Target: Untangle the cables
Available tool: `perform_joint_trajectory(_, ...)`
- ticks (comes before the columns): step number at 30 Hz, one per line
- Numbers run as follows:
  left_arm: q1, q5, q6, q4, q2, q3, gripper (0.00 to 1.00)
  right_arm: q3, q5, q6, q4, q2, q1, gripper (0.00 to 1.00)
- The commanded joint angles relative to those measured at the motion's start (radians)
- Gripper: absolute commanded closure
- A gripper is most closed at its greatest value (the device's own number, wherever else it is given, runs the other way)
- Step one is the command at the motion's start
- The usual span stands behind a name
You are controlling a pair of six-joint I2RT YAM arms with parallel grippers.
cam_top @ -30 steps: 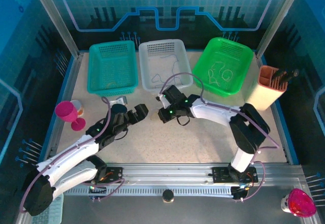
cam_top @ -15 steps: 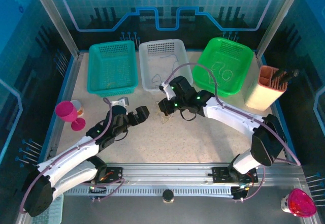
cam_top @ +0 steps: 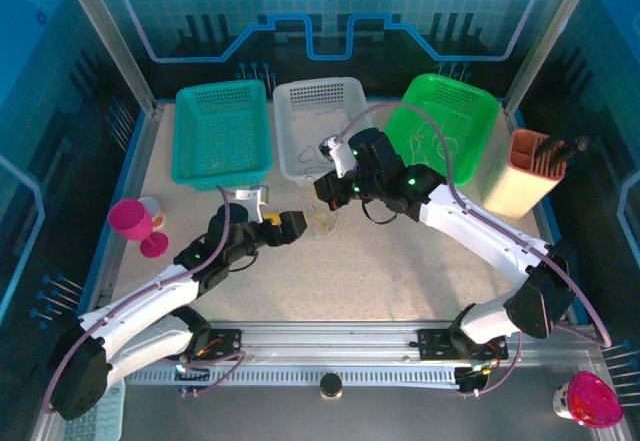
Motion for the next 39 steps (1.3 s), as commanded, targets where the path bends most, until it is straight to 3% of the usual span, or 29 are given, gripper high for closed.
perform_joint_trajectory(1,0.004,0.040,0.056,0.046,0.000,0.051,0.01,0.033,-0.039,-0.010,-0.023,-0.030,-0.014,1.00)
perform_joint_trajectory(6,0.004,0.050,0.090,0.049,0.032,0.093,0.01,0.042,-0.077,0.005,-0.013,-0.044,-0.016,1.00)
perform_joint_trajectory(19,0.003,0.084,0.171,0.131,0.287,0.275,0.02,0.126,-0.173,0.064,0.043,-0.077,-0.026,1.00)
perform_joint_trajectory(22,0.003,0.086,0.160,0.168,0.325,0.275,0.10,0.143,-0.197,0.091,0.071,-0.085,-0.037,1.00)
perform_joint_trajectory(32,0.001,0.132,0.070,0.332,0.415,0.170,0.54,0.230,-0.278,0.179,0.168,-0.063,-0.100,1.00)
perform_joint_trajectory(39,-0.011,0.134,0.026,0.413,0.482,0.113,0.58,0.322,-0.309,0.221,0.221,-0.037,-0.160,1.00)
